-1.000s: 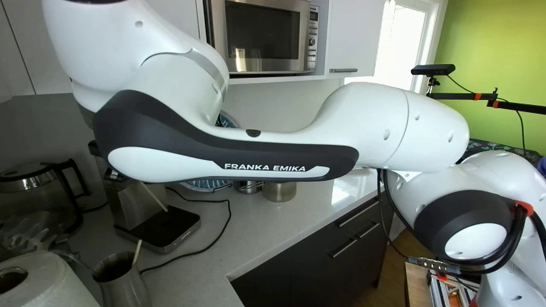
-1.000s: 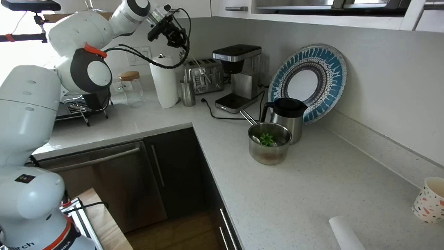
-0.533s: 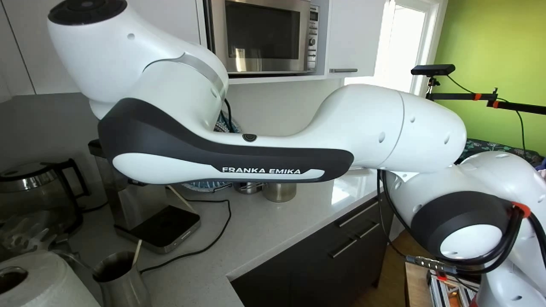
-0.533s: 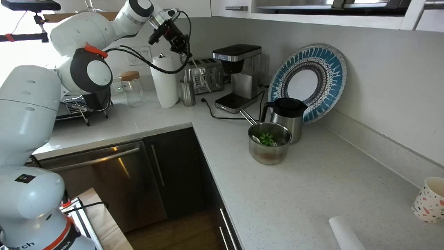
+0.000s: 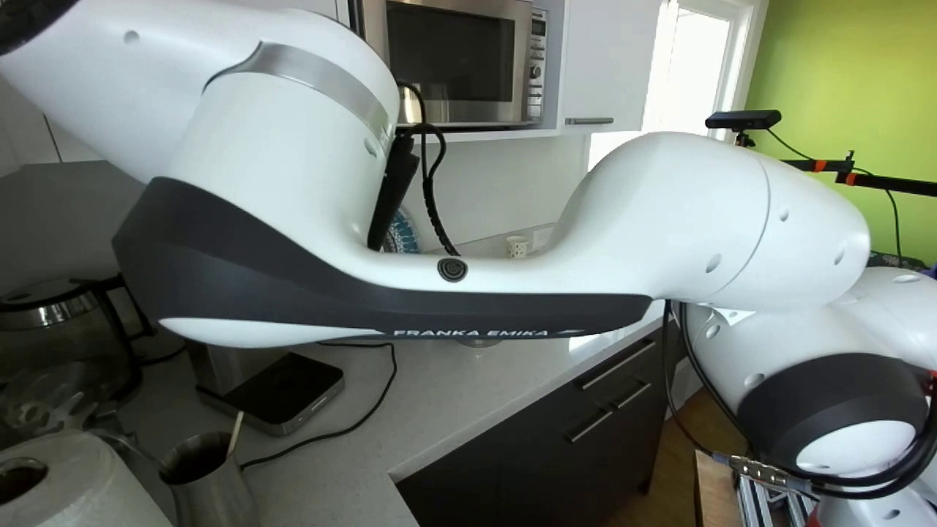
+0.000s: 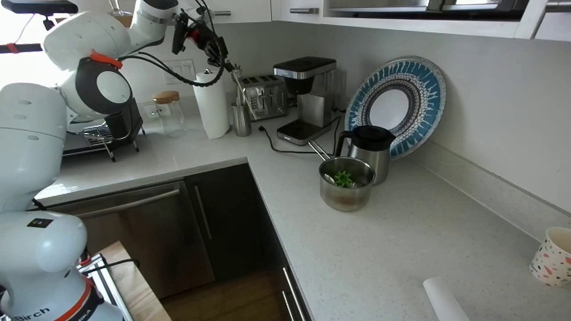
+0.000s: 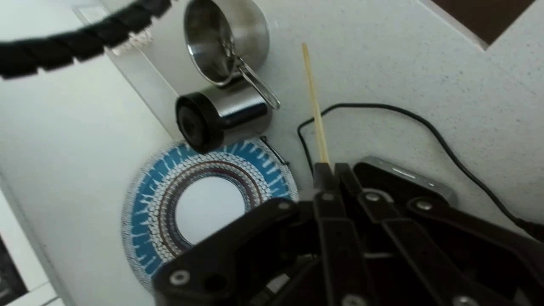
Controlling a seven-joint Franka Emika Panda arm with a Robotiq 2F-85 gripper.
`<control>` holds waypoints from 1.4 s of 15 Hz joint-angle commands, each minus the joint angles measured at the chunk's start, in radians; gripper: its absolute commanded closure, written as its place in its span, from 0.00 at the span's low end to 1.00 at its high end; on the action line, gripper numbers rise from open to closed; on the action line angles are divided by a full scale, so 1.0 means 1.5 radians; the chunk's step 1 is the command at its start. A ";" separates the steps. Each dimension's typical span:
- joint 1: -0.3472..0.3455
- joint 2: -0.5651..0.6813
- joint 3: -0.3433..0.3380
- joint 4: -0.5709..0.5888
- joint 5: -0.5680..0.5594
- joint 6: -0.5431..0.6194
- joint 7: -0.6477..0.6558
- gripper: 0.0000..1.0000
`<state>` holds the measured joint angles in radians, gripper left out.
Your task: Take the chapstick out of the cup then put it on the coffee maker
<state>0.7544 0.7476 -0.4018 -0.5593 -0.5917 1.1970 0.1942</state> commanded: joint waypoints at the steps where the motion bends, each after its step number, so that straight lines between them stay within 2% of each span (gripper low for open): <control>1: 0.028 0.005 -0.042 -0.005 -0.066 -0.098 -0.042 0.98; 5: 0.034 0.009 -0.046 -0.018 -0.096 -0.171 -0.163 0.99; 9: 0.007 0.014 0.011 -0.015 -0.029 -0.094 -0.236 0.99; 10: 0.018 0.013 -0.009 -0.014 -0.051 -0.116 -0.204 0.95; 13: 0.015 0.018 0.002 -0.014 -0.043 -0.101 -0.225 0.95; 14: 0.015 0.018 0.003 -0.014 -0.043 -0.101 -0.227 0.99; 15: 0.038 0.025 -0.023 -0.029 -0.106 -0.105 -0.280 0.99; 18: 0.051 0.027 -0.038 -0.044 -0.174 -0.118 -0.377 0.99; 21: 0.055 0.007 -0.026 -0.072 -0.214 -0.049 -0.480 0.99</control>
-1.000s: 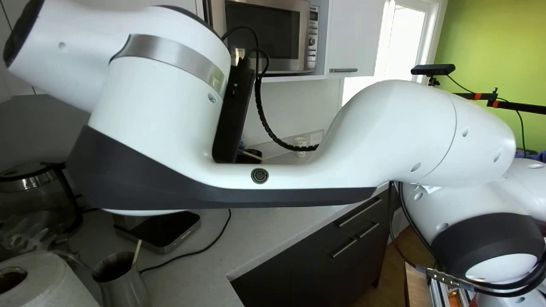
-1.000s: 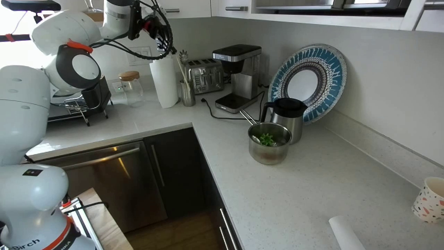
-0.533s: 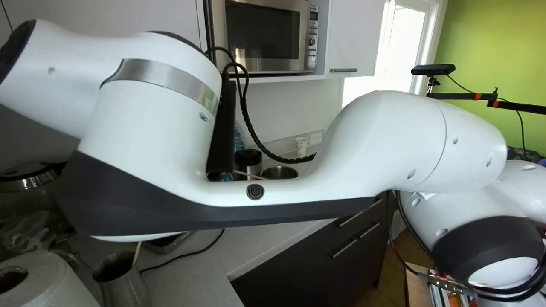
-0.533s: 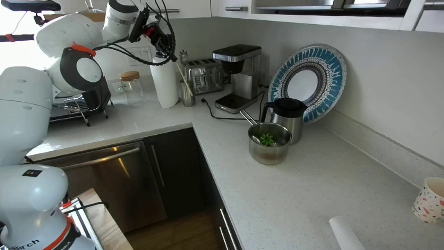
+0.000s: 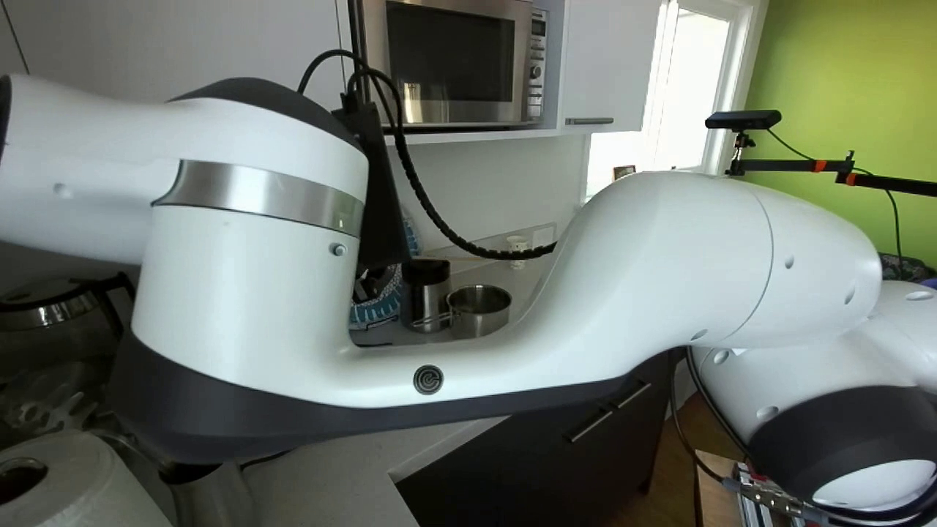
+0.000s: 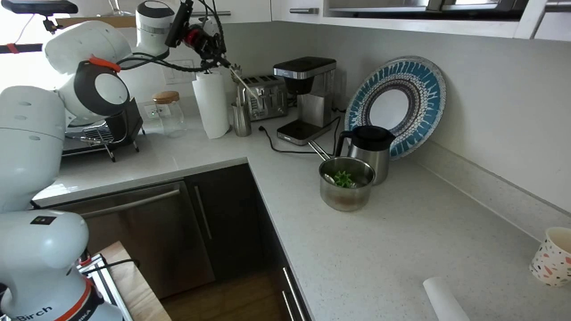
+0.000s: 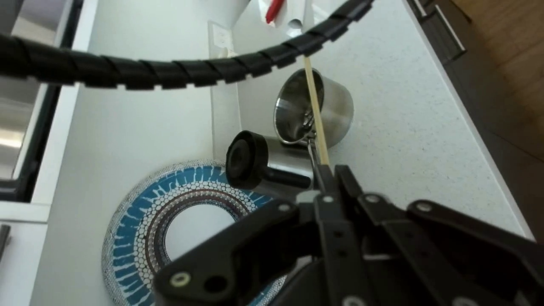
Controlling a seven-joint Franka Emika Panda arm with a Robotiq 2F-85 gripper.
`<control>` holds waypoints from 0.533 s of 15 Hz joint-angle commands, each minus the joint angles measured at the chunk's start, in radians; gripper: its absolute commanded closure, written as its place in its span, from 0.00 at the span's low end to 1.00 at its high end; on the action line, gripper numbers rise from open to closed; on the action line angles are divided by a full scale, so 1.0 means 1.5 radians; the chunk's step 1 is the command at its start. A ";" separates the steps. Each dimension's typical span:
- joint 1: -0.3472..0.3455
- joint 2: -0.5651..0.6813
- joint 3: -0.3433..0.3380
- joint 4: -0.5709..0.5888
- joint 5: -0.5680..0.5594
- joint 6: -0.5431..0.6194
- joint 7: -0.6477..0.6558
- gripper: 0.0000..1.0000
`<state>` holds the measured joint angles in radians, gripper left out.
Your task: Take the chapstick out of the cup then put it on the coffee maker
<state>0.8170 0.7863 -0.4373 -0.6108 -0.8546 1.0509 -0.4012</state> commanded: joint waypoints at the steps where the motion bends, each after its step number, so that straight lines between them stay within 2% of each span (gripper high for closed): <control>1: 0.013 -0.027 0.001 -0.048 -0.047 0.077 -0.110 0.99; 5: 0.015 -0.058 0.006 -0.088 -0.073 0.186 -0.218 0.99; 8: 0.017 -0.094 0.006 -0.147 -0.097 0.302 -0.264 0.99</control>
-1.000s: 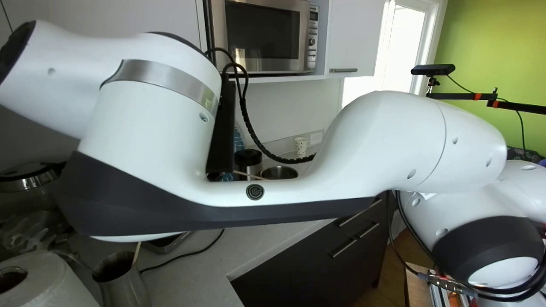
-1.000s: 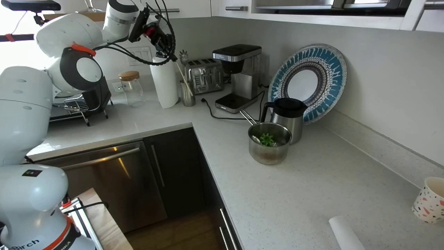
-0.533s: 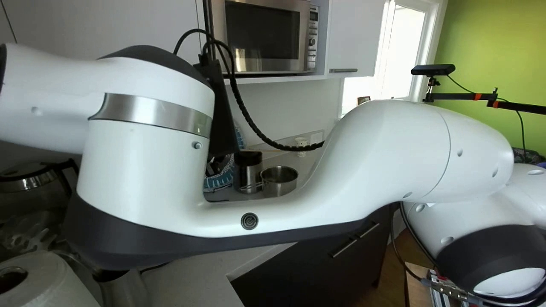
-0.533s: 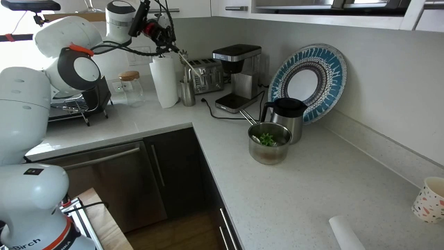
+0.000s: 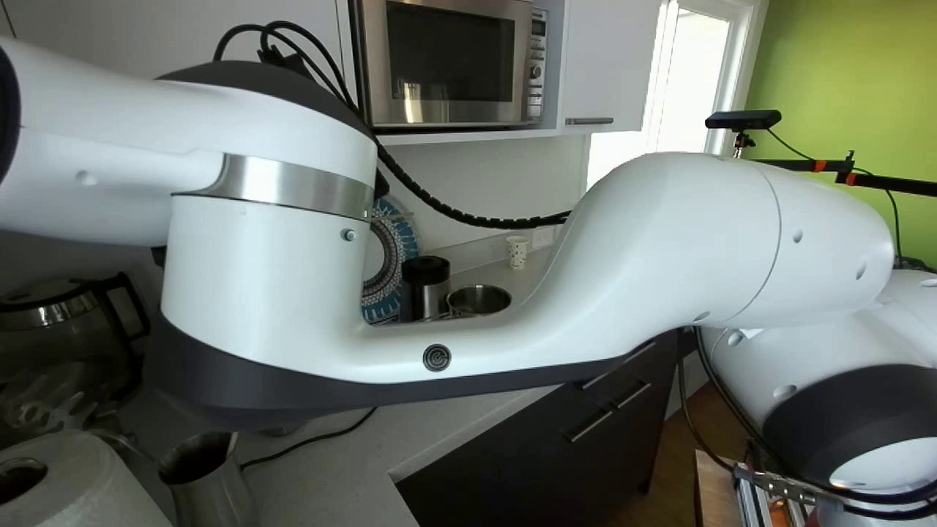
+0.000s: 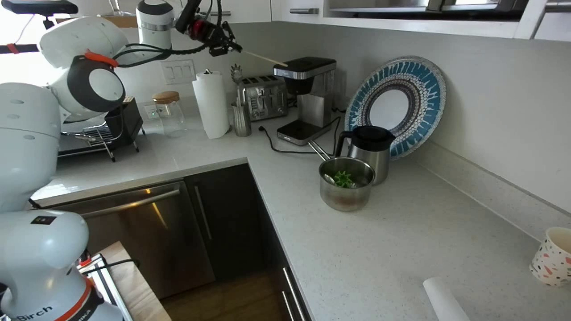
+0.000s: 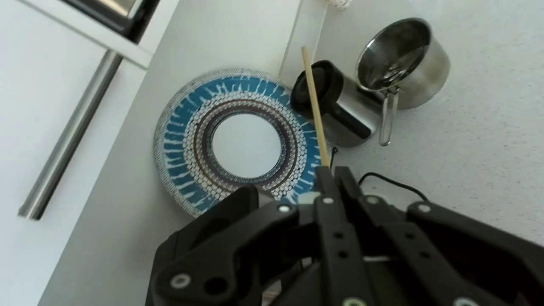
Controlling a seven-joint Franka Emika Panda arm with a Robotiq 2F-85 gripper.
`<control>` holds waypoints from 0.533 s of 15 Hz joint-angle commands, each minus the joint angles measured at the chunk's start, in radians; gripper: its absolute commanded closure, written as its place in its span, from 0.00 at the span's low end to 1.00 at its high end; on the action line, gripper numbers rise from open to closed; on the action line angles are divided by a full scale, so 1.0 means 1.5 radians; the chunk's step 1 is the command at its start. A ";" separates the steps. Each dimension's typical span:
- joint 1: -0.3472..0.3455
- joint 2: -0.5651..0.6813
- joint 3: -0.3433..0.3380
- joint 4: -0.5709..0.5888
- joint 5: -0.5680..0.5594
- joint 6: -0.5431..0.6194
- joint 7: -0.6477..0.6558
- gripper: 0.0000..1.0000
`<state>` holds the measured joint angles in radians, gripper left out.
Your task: Take the chapstick out of the cup then put it on the coffee maker
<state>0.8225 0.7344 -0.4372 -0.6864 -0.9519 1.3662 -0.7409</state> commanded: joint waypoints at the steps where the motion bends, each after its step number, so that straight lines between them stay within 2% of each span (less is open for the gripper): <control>1: 0.015 -0.076 0.005 -0.124 -0.042 0.138 -0.045 0.99; 2: 0.012 -0.097 0.004 -0.156 -0.053 0.201 -0.032 0.99; 3: 0.000 -0.034 0.000 -0.056 -0.026 0.127 -0.033 0.95; 4: -0.001 -0.047 0.000 -0.078 -0.032 0.163 -0.033 0.95; 6: 0.000 -0.065 0.000 -0.104 -0.036 0.185 -0.033 0.95; 7: 0.000 -0.069 0.000 -0.110 -0.036 0.187 -0.033 0.99; 8: -0.001 -0.088 0.010 -0.144 -0.056 0.275 -0.074 0.99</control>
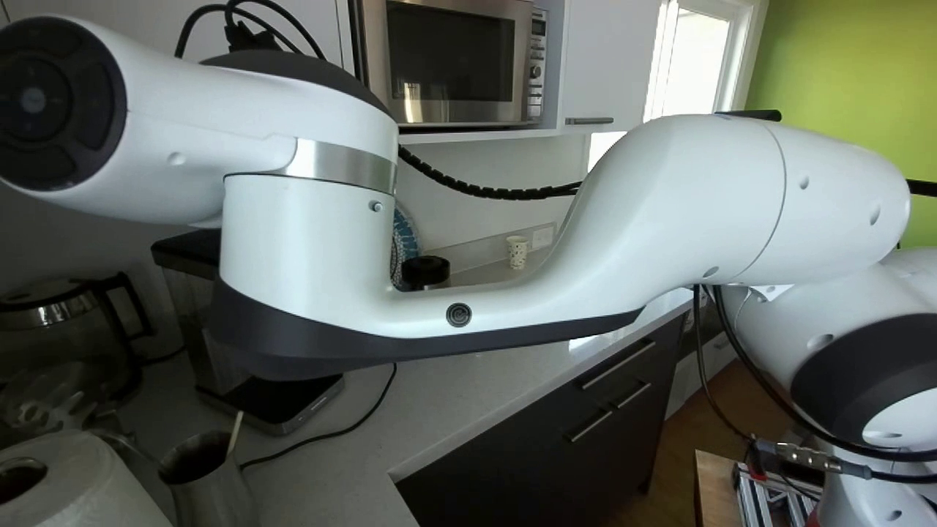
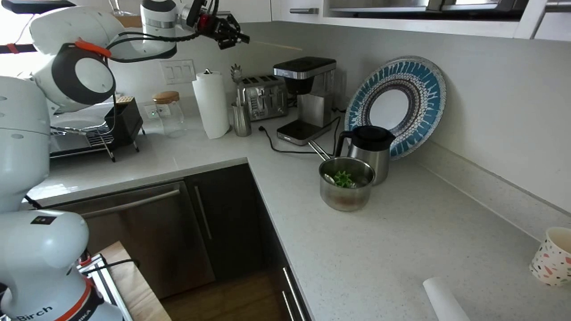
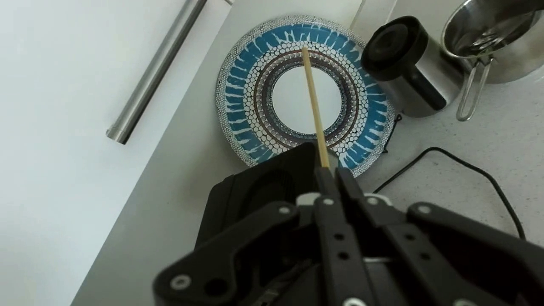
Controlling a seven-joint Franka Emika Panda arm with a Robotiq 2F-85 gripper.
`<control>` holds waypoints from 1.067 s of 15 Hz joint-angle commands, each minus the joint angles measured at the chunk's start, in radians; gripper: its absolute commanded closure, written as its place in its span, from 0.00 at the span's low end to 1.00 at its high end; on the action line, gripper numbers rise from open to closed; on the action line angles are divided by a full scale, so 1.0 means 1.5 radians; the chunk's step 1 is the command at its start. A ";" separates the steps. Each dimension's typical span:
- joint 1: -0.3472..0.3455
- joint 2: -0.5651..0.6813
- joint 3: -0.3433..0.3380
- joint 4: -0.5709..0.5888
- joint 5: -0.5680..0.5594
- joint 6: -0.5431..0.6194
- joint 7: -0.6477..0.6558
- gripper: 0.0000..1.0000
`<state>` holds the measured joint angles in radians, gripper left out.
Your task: Take the chapstick out of the cup then put it on the coffee maker
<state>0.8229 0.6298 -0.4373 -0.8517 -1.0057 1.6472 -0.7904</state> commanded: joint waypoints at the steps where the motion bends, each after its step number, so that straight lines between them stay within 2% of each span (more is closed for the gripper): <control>1: -0.002 -0.022 0.010 -0.043 -0.022 0.117 -0.049 0.99; 5: -0.018 -0.058 0.002 -0.119 -0.047 0.332 -0.048 0.99; 8: -0.019 -0.093 -0.026 -0.197 -0.111 0.479 -0.003 0.99; 9: -0.038 -0.112 -0.010 -0.221 -0.168 0.539 0.042 0.99; 11: -0.053 -0.124 -0.041 -0.256 -0.250 0.650 0.164 0.99; 12: -0.052 -0.117 -0.075 -0.249 -0.264 0.700 0.215 0.99; 13: -0.056 -0.114 -0.089 -0.247 -0.284 0.724 0.270 0.99; 14: -0.058 -0.091 -0.065 -0.212 -0.238 0.673 0.190 0.95; 16: -0.067 -0.095 -0.087 -0.223 -0.260 0.715 0.246 0.95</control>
<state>0.7229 0.4872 -0.5687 -1.1868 -1.3967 2.7204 -0.4204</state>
